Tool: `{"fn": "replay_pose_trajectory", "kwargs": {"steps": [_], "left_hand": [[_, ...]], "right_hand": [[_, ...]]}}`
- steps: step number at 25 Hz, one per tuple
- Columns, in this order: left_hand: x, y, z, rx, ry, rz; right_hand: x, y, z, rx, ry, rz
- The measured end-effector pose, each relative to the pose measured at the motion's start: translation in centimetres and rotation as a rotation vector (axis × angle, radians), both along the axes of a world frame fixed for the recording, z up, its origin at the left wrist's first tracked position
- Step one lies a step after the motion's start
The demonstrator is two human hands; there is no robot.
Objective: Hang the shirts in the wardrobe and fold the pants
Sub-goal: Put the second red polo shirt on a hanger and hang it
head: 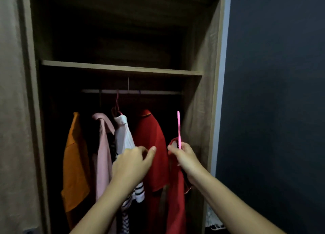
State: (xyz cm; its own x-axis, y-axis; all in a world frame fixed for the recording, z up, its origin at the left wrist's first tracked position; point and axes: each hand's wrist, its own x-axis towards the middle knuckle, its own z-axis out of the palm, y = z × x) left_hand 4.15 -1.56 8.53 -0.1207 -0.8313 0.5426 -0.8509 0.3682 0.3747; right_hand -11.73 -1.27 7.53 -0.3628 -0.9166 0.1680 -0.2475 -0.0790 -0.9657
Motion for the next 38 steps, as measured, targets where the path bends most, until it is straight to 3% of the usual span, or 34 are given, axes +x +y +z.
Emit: {"fn": "replay_pose_trajectory", "kwargs": {"steps": [4, 10, 13, 17, 23, 27, 31, 33, 38], "left_hand": [[-4.6, -10.3, 0.5, -0.128, -0.043, -0.026], [-10.4, -20.9, -0.4, -0.036, -0.086, -0.012], [-10.5, -22.5, -1.9, -0.175, 0.044, 0.014], [-10.9, -23.8, -3.5, -0.168, 0.071, -0.002], [-11.3, -25.3, -3.4, -0.169, 0.025, -0.020], [-11.5, -24.5, -3.0, -0.249, -0.030, -0.017], [-11.4, -23.5, -2.0, -0.159, 0.040, -0.010], [-11.2, -23.1, -1.6, -0.196, 0.118, -0.019], [-7.5, -18.9, -1.5, -0.268, 0.335, -0.024]], "right_hand": [[-3.6, -2.3, 1.6, 0.009, 0.190, -0.102], [-8.0, -8.6, 5.3, -0.070, 0.518, -0.093], [-9.3, -14.2, 6.6, -0.092, 0.781, -0.136], [-9.1, -21.6, 8.3, -0.070, 1.111, -0.195], [-8.9, -28.0, 10.4, -0.030, 1.386, -0.225], [-9.0, -30.7, 10.0, 0.079, 1.420, -0.133], [-9.1, -31.0, 9.3, 0.131, 1.438, -0.104], [-8.6, -30.3, 10.0, 0.010, 1.401, -0.135], [-5.6, -26.3, 9.5, -0.623, 1.091, -0.177]]}}
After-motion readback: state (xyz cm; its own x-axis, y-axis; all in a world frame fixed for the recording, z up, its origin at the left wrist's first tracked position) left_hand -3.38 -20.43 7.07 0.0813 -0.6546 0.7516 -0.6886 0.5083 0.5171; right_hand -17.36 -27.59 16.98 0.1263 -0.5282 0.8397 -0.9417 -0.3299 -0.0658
